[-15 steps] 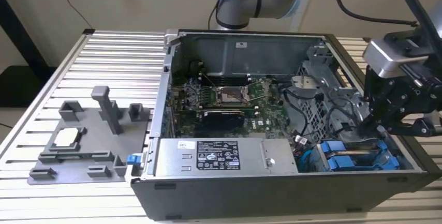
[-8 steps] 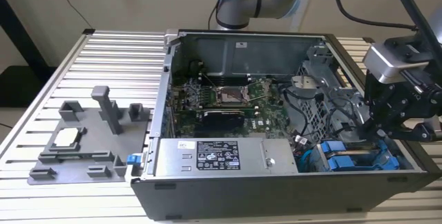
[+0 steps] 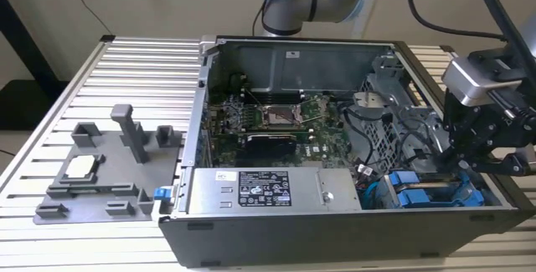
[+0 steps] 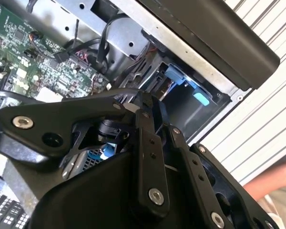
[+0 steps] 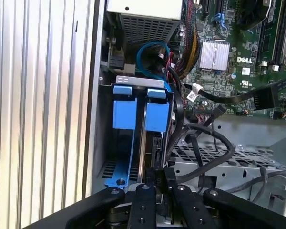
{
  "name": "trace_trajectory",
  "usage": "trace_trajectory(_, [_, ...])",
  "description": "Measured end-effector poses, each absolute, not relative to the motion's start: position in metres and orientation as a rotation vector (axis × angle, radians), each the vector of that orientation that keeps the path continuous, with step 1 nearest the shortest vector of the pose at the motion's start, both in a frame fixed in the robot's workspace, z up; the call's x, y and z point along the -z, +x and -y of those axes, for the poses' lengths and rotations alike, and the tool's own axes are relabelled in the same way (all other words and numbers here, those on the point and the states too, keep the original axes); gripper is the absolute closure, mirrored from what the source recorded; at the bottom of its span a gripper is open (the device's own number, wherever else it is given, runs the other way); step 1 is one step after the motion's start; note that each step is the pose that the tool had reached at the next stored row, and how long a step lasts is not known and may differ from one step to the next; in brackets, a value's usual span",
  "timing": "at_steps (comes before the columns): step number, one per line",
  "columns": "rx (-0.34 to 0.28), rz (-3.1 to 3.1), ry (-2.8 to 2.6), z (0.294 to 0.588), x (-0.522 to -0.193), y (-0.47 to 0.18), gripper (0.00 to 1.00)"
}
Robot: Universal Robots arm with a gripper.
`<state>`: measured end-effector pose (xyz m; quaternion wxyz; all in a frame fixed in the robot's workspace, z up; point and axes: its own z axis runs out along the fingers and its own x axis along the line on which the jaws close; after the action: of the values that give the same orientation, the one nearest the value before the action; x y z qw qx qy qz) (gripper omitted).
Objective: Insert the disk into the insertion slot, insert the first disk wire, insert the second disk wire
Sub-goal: 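Insert the first disk wire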
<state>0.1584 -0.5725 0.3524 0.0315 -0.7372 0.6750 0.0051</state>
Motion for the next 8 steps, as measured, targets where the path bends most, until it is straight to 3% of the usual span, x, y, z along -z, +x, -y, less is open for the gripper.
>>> trace_trajectory(8, [-0.015, -2.079, -2.270, 0.5728, -0.3486, 0.1618, 0.81])
